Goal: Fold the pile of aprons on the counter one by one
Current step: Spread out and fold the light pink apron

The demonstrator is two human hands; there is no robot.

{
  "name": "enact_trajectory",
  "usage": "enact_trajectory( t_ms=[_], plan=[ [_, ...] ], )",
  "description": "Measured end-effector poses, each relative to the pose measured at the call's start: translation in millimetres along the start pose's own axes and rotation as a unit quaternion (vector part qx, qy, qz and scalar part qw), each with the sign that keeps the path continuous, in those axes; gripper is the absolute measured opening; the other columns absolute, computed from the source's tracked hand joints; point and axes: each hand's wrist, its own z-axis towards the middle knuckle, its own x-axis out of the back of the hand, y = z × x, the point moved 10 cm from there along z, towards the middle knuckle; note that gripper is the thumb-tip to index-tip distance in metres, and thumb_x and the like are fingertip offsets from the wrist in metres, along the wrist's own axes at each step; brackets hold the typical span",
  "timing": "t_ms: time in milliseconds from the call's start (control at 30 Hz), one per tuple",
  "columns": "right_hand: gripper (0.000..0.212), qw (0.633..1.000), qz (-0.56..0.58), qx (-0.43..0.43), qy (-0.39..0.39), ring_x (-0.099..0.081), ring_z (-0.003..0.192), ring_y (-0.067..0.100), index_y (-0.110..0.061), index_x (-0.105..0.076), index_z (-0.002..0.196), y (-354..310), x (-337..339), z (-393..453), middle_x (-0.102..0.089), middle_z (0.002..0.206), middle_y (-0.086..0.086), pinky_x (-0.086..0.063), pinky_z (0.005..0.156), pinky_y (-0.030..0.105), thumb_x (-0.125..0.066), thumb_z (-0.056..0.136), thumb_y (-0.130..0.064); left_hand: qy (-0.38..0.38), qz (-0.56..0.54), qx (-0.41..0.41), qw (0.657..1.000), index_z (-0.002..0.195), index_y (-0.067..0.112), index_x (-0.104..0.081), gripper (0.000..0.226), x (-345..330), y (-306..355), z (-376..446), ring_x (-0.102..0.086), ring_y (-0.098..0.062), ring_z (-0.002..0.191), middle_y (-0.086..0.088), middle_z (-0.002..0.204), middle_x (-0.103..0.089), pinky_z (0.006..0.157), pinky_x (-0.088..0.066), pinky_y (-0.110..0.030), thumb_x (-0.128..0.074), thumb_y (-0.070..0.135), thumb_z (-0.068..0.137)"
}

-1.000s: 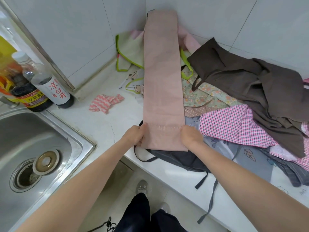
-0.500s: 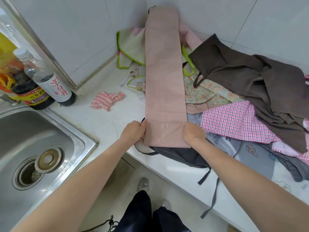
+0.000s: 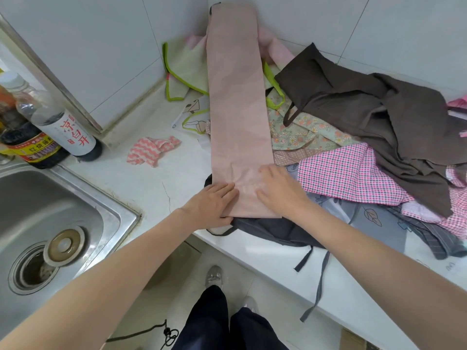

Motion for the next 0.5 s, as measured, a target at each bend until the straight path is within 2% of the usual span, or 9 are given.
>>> enact_trajectory(
  t_ms=[67, 133, 167, 233, 300, 367, 400, 433, 500],
  plan=[
    [0.067, 0.992, 0.004, 0.083, -0.100, -0.014, 0.143, 0.020, -0.010, -0.020, 0.148, -12.6, -25.7, -11.8, -0.018, 0.156, 0.006, -0.016, 0.114, 0.036, -0.041, 0.096, -0.046, 0.006, -0.008, 0.002, 1.000, 0.151, 0.012, -0.008, 0.074, -0.5, 0.7, -1.6, -0.008, -0.017, 0.146, -0.007, 0.159, -0.004, 0.116, -0.001, -0.027, -0.044, 0.042, 0.093],
    [0.083, 0.977, -0.002, 0.096, -0.189, 0.006, 0.146, 0.012, -0.013, 0.000, 0.151, -6.6, -53.8, -25.6, 0.005, 0.159, 0.001, 0.003, 0.117, 0.033, -0.039, 0.093, -0.058, 0.028, -0.055, 0.004, 0.998, 0.149, 0.010, -0.014, 0.070, -1.7, -6.8, -7.0, -0.015, -0.019, 0.145, -0.007, 0.158, -0.011, 0.115, -0.005, -0.028, -0.048, 0.029, 0.092],
    [0.088, 0.976, 0.012, 0.089, -0.198, 0.010, 0.145, 0.011, -0.013, 0.005, 0.151, 0.0, -60.2, -28.6, 0.012, 0.158, -0.001, 0.007, 0.115, 0.031, -0.041, 0.091, -0.060, 0.053, -0.108, 0.011, 0.993, 0.147, 0.009, -0.022, 0.066, -0.6, -14.3, -9.6, -0.026, -0.022, 0.141, -0.008, 0.155, -0.022, 0.113, -0.011, -0.028, -0.050, 0.022, 0.089],
    [0.092, 0.977, 0.065, 0.078, -0.190, 0.010, 0.145, 0.010, -0.015, 0.007, 0.151, 9.1, -64.7, -28.7, 0.014, 0.157, -0.003, 0.008, 0.114, 0.026, -0.047, 0.090, -0.056, 0.095, -0.226, 0.050, 0.968, 0.141, 0.012, -0.039, 0.054, 4.5, -35.8, -16.6, -0.051, -0.030, 0.120, -0.010, 0.141, -0.046, 0.103, -0.024, -0.026, -0.051, 0.012, 0.088],
    [0.084, 0.974, 0.133, 0.066, -0.171, -0.004, 0.145, 0.010, -0.018, -0.004, 0.152, 13.8, -61.6, -24.0, 0.001, 0.159, -0.005, -0.003, 0.114, 0.023, -0.056, 0.091, -0.042, 0.083, -0.317, 0.118, 0.937, 0.135, 0.019, -0.050, 0.041, 2.8, -54.5, -19.8, -0.057, -0.030, 0.104, -0.010, 0.123, -0.060, 0.087, -0.034, -0.024, -0.048, 0.013, 0.095],
    [0.065, 0.970, 0.210, 0.014, -0.125, -0.033, 0.136, 0.016, -0.020, -0.030, 0.147, 28.0, -52.5, -15.2, -0.031, 0.152, -0.001, -0.026, 0.105, 0.021, -0.061, 0.090, -0.025, 0.090, -0.385, 0.167, 0.903, 0.119, 0.014, -0.063, 0.028, 4.2, -66.8, -19.2, -0.056, -0.022, 0.090, -0.008, 0.105, -0.066, 0.072, -0.035, -0.023, -0.044, 0.017, 0.099],
    [0.052, 0.965, 0.243, -0.024, -0.092, -0.046, 0.125, 0.021, -0.017, -0.045, 0.139, 37.5, -44.0, -9.2, -0.049, 0.140, 0.004, -0.035, 0.093, 0.021, -0.061, 0.090, -0.019, 0.101, -0.403, 0.183, 0.891, 0.109, 0.010, -0.067, 0.027, 8.3, -72.6, -18.5, -0.053, -0.020, 0.085, -0.008, 0.098, -0.066, 0.067, -0.032, -0.023, -0.044, 0.018, 0.099],
    [0.038, 0.956, 0.279, -0.066, -0.060, -0.056, 0.112, 0.025, -0.011, -0.057, 0.127, 48.0, -35.9, -3.0, -0.061, 0.122, 0.009, -0.039, 0.079, 0.022, -0.062, 0.089, -0.015, 0.108, -0.413, 0.196, 0.883, 0.099, 0.005, -0.067, 0.028, 9.7, -78.1, -18.6, -0.050, -0.020, 0.081, -0.010, 0.091, -0.064, 0.065, -0.030, -0.024, -0.044, 0.019, 0.099],
    [0.020, 0.927, 0.351, -0.129, -0.032, -0.064, 0.080, 0.026, -0.002, -0.066, 0.106, 59.1, -27.3, 6.7, -0.065, 0.094, 0.011, -0.042, 0.059, 0.022, -0.059, 0.091, -0.013, 0.118, -0.438, 0.227, 0.862, 0.088, -0.004, -0.063, 0.035, 6.2, -90.6, -17.9, -0.049, -0.020, 0.078, -0.016, 0.084, -0.061, 0.065, -0.030, -0.027, -0.044, 0.023, 0.099]
  ],
)
